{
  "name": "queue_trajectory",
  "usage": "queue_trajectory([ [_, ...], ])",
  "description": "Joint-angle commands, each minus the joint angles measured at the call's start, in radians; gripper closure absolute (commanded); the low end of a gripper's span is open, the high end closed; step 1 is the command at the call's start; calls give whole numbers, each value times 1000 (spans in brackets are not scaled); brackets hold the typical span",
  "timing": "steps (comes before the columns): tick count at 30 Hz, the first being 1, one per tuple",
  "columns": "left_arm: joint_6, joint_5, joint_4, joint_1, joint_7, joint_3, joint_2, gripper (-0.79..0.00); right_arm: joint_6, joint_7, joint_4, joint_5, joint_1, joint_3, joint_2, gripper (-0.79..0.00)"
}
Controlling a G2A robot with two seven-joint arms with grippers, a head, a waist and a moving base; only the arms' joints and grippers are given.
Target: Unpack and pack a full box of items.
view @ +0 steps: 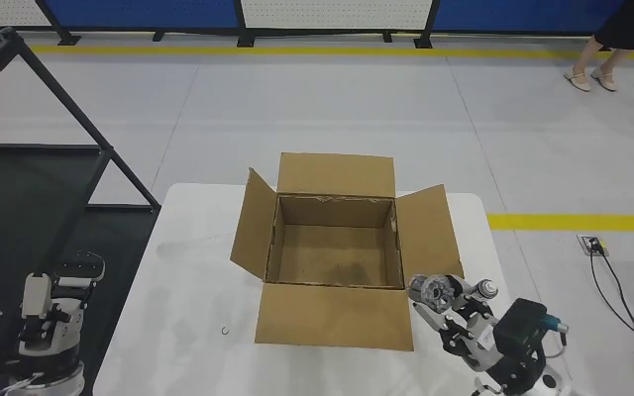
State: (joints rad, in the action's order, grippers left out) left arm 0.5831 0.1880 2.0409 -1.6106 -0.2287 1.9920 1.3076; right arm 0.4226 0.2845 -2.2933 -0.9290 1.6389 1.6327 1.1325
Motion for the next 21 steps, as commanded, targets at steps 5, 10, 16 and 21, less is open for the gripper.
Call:
queue_trajectory([
  [5, 0, 0, 0, 0, 0, 0, 0, -785, -3, 40, 26, -10, -53, -53, 0, 0],
  [10, 0, 0, 0, 0, 0, 0, 0, -785, -3, 40, 26, -10, -53, -53, 0, 0],
  [16, 0, 0, 0, 0, 0, 0, 0, -785, -6, 39, 28, -8, -54, -55, 0, 0],
  [21, 0, 0, 0, 0, 0, 0, 0, -785, -130, 128, 78, -8, -185, -171, 10, 0],
])
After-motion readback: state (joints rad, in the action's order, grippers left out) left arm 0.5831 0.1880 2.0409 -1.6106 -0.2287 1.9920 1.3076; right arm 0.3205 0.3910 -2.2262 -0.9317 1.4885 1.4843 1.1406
